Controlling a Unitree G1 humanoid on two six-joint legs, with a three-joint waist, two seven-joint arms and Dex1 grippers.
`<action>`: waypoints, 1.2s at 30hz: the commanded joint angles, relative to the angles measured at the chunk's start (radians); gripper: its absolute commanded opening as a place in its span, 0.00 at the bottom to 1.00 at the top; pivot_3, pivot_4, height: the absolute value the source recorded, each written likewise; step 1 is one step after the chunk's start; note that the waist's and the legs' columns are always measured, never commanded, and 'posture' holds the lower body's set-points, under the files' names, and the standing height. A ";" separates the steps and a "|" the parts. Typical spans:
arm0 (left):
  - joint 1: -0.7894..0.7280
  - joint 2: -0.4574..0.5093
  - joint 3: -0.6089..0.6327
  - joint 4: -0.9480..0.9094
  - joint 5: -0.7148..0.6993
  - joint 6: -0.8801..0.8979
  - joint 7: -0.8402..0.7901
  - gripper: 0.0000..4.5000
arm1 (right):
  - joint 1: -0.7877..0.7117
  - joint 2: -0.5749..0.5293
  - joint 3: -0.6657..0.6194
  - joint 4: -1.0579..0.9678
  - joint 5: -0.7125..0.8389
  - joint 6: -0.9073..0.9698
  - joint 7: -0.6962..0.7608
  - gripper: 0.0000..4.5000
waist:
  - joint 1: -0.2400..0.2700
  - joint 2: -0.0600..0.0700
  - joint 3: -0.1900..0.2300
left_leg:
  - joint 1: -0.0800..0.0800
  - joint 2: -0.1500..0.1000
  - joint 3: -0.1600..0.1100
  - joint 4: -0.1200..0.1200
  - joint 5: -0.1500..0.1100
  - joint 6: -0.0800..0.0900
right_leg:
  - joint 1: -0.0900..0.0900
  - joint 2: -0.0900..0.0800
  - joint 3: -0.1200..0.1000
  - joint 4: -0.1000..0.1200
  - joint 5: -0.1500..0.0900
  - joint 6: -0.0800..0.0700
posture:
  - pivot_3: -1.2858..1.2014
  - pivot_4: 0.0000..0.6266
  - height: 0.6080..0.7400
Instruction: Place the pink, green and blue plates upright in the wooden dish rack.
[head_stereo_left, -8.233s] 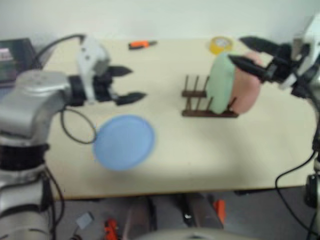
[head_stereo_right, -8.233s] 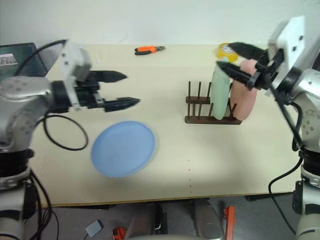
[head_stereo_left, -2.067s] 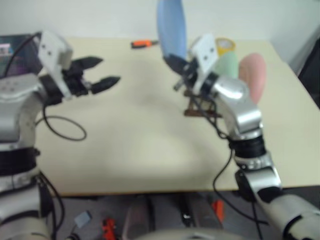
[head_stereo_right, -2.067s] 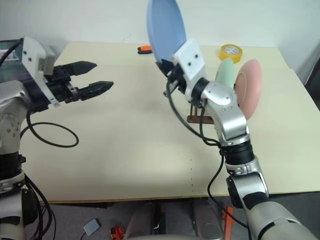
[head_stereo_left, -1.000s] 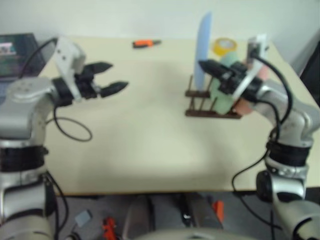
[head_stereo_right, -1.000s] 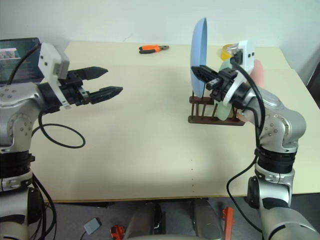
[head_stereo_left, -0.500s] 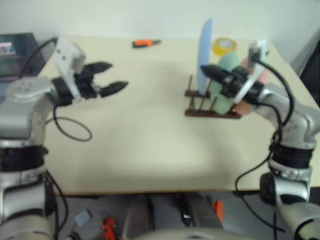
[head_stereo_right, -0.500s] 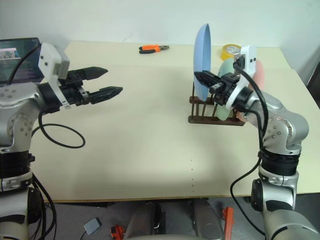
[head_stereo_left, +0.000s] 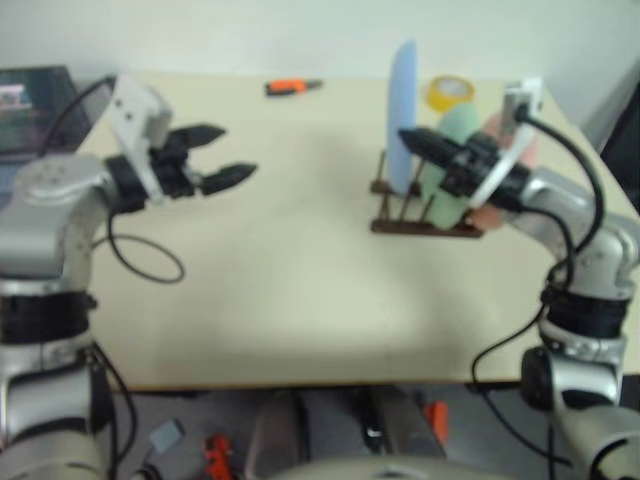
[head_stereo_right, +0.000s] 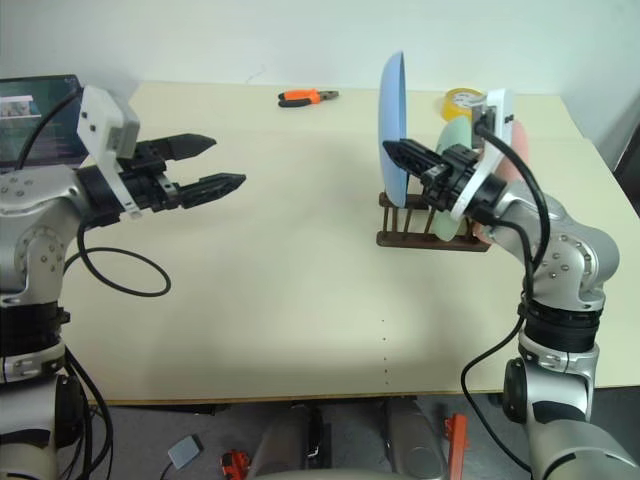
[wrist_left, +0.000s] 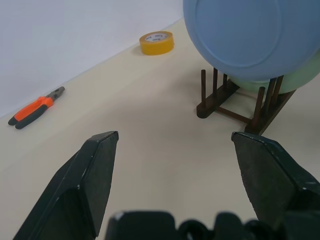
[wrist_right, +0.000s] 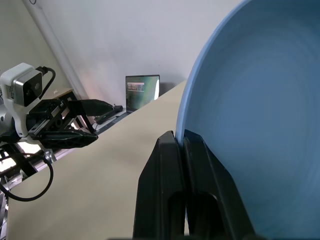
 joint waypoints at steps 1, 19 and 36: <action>-0.010 0.009 0.007 -0.030 0.001 -0.007 -0.001 0.89 | 0.008 -0.011 -0.028 -0.038 0.038 -0.008 -0.003 0.00 | 0.000 0.000 0.000 | 0.000 0.000 0.000 0.000 0.000 0.000 | 0.000 0.000 0.000 0.000 0.000 0.000 | 0.52 0.24 1.00; -0.014 0.011 0.001 -0.027 -0.003 -0.007 -0.002 0.89 | 0.042 -0.018 -0.042 0.094 0.052 -0.017 0.000 0.00 | 0.001 0.000 0.000 | -0.002 0.000 -0.001 0.000 0.000 0.000 | -0.001 0.000 -0.001 0.000 0.000 0.000 | 0.52 0.24 1.00; -0.012 0.009 -0.007 -0.028 0.003 -0.009 0.002 0.89 | 0.056 -0.038 -0.002 0.070 -0.005 -0.041 -0.004 0.58 | 0.001 0.000 0.000 | -0.002 0.000 -0.001 0.000 0.000 0.000 | -0.001 0.000 -0.001 -0.001 0.000 0.000 | 0.52 0.24 1.00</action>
